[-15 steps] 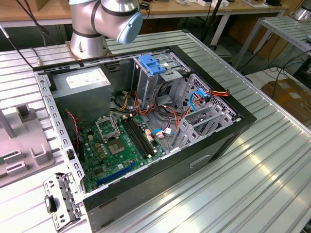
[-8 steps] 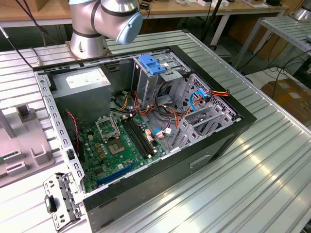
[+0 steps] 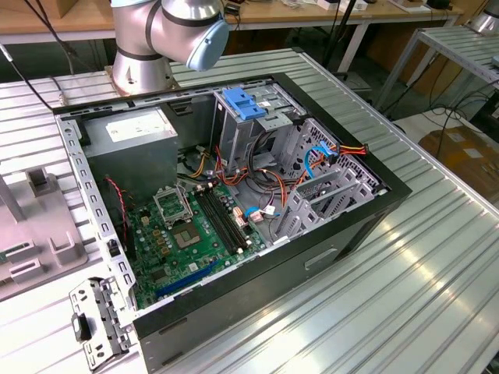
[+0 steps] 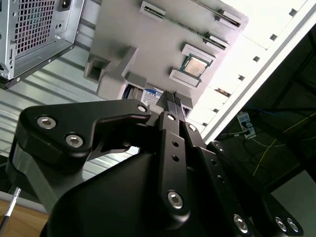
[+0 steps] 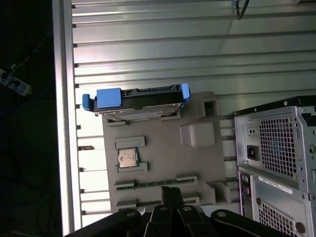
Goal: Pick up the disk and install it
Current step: 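Reach for the disk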
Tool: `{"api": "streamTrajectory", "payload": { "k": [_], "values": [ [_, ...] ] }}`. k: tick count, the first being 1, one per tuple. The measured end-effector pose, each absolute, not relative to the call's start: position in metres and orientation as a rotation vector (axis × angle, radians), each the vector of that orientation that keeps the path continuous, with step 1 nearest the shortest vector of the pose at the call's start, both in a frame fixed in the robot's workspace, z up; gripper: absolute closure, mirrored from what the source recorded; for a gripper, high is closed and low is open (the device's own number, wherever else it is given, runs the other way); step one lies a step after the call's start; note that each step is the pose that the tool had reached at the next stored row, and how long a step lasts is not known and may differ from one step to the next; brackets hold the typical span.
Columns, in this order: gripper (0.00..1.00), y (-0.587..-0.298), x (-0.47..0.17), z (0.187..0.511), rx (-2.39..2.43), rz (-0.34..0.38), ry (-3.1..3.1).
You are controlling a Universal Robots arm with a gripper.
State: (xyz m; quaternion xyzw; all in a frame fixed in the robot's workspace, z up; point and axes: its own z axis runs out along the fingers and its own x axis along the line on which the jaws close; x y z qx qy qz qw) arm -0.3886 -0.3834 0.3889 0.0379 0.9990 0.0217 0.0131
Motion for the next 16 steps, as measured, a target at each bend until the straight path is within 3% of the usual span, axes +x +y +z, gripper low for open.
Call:
{"api": "streamTrajectory", "payload": {
  "k": [16],
  "values": [
    [0.89, -0.3778, -0.3952, 0.3866, 0.118, 0.068, 3.113]
  ]
}}
